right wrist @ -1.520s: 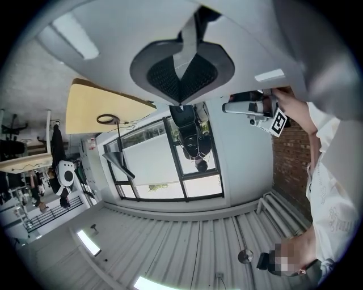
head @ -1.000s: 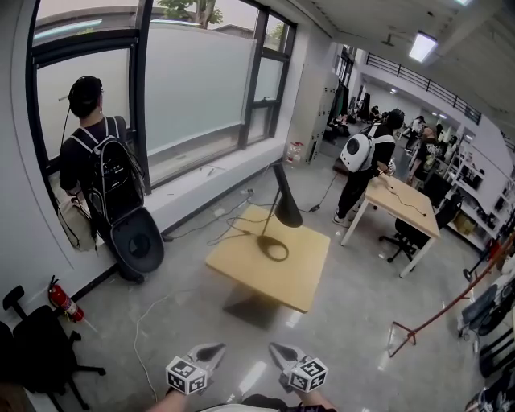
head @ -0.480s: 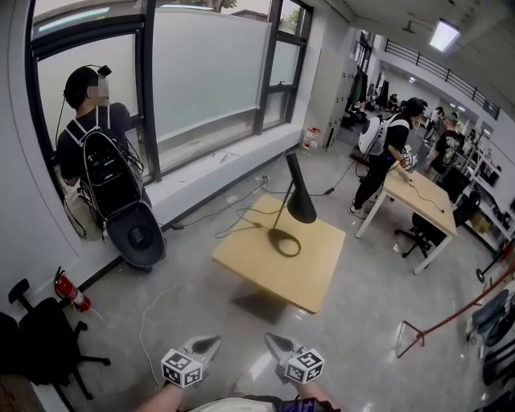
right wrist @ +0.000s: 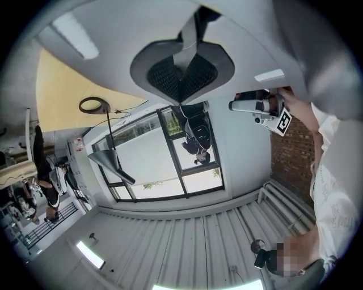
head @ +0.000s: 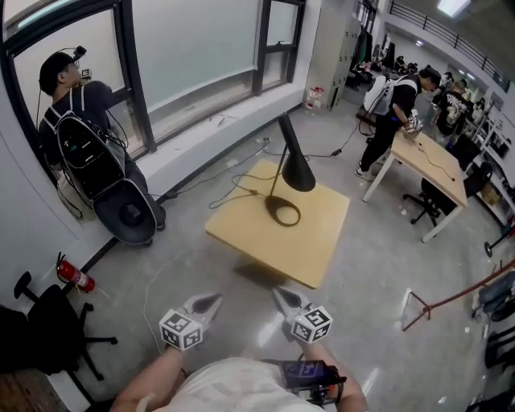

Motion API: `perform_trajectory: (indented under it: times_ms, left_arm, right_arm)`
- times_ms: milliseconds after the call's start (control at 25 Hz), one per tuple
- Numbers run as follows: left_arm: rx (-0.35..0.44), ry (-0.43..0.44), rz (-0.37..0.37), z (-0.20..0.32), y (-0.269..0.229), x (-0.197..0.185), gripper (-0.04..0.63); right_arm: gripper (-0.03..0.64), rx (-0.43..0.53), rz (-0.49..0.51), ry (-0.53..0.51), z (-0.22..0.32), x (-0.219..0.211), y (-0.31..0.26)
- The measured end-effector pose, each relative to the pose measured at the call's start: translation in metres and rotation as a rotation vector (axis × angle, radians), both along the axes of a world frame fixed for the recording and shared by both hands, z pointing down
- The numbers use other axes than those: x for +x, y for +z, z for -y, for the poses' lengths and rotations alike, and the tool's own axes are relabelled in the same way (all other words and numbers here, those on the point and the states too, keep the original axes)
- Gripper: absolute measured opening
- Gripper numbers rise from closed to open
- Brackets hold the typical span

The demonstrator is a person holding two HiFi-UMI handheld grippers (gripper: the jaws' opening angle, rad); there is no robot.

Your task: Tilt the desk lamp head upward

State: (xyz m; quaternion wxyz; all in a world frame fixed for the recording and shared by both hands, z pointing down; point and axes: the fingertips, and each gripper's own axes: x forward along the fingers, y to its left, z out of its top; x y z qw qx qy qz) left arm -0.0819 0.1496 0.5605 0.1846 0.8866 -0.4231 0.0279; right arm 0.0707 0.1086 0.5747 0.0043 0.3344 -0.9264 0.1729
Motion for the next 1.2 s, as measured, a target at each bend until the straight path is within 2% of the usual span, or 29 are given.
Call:
perform_trajectory:
  times_ms: [200,400,600,720,920,1200]
  left_arm:
    - [0.024,-0.001,0.011,0.041,-0.013,0.014,0.003]
    - [0.033,-0.011,0.005,0.065,-0.024,0.023,0.003]
    - [0.06,-0.02,0.002,0.095,-0.029,0.017,0.002]
    - [0.084,-0.019,0.0,0.109,-0.041,0.003,0.002]
    - [0.052,0.04,-0.014,0.134,-0.034,-0.001,0.002]
    - [0.079,0.145,-0.032,0.192,-0.034,-0.014,0.002]
  right_arm:
    - [0.011,0.013,0.013,-0.001,0.036,0.013,-0.006]
    - [0.011,-0.005,-0.003,-0.011,0.048,0.023,-0.006]
    - [0.011,0.011,-0.03,-0.006,0.079,0.028,-0.007]
    - [0.011,0.026,-0.033,-0.004,0.091,0.013,-0.017]
    - [0.011,0.006,-0.042,0.023,0.108,-0.006,-0.025]
    - [0.011,0.028,-0.084,0.085,0.151,-0.031,-0.034]
